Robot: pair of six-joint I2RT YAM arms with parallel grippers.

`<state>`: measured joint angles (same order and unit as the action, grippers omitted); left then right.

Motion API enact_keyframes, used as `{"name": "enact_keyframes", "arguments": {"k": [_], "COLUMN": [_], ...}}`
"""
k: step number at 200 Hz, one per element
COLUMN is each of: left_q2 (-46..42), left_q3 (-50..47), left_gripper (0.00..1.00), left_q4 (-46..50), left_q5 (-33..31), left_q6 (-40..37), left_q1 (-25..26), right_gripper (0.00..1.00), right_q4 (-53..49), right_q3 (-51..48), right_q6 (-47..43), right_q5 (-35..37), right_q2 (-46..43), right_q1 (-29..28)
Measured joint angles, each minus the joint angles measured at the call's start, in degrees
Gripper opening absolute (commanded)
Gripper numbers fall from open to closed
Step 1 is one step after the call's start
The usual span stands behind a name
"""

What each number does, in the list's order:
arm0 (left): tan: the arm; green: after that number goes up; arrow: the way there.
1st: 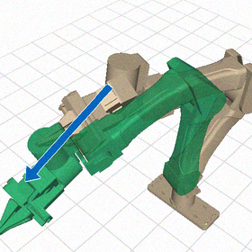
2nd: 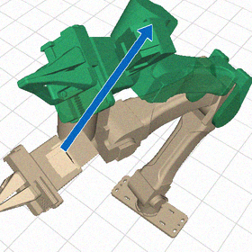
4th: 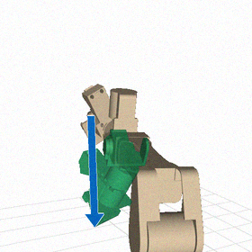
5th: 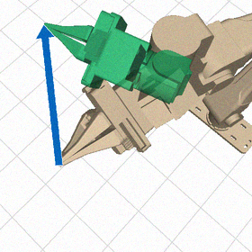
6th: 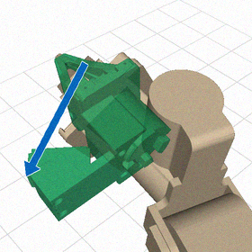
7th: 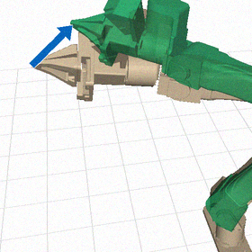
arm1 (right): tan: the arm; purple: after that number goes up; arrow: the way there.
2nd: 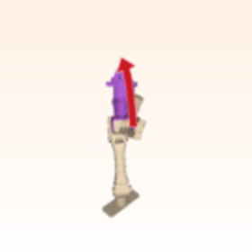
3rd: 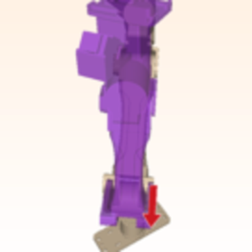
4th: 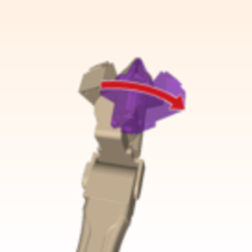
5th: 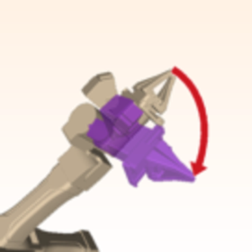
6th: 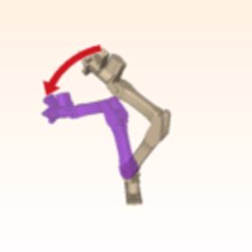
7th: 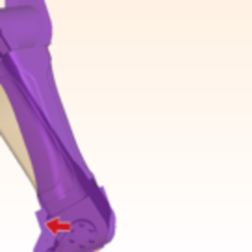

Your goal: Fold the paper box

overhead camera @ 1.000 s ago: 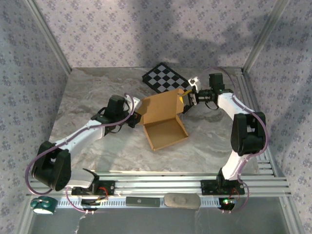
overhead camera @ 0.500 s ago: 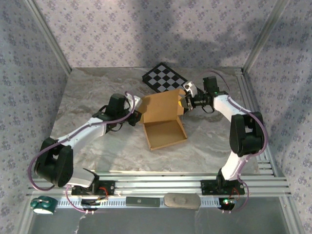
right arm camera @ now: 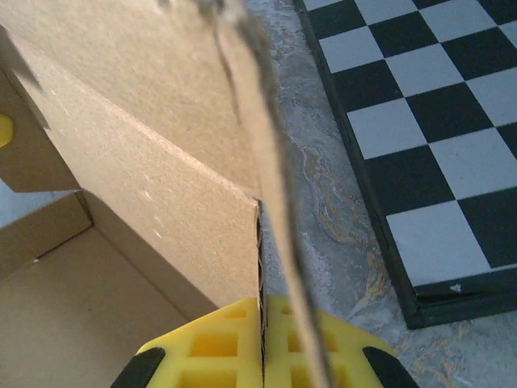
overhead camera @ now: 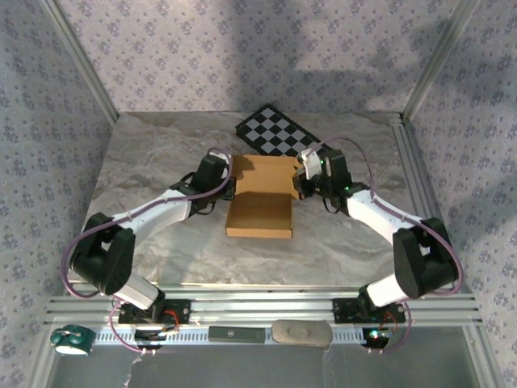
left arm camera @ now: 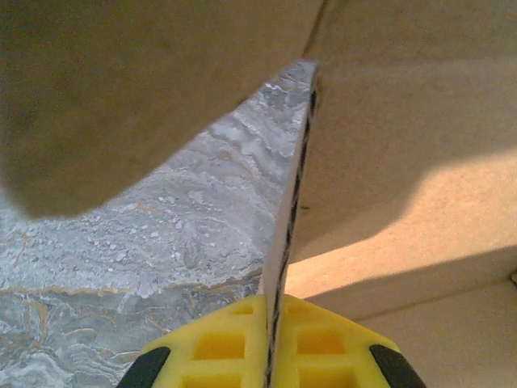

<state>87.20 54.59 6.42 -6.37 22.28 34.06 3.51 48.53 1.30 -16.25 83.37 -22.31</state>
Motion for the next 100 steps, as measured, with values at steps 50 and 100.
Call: {"name": "enact_keyframes", "arguments": {"k": [50, 100], "left_q2": [0.11, -4.46], "left_q3": [-2.93, -9.97], "left_gripper": [0.00, 0.00], "left_q4": [-4.57, -9.77], "left_q5": [-7.98, -12.92], "left_q6": [5.66, 7.67], "left_q1": [3.02, 5.03], "right_gripper": [0.00, 0.00], "right_q4": [5.60, 7.52], "right_q3": [-5.05, -6.36], "right_q6": [5.84, 8.00], "right_q5": [14.53, 26.69], "right_q2": [-3.98, -4.96], "right_q1": [-8.02, -15.39]}}
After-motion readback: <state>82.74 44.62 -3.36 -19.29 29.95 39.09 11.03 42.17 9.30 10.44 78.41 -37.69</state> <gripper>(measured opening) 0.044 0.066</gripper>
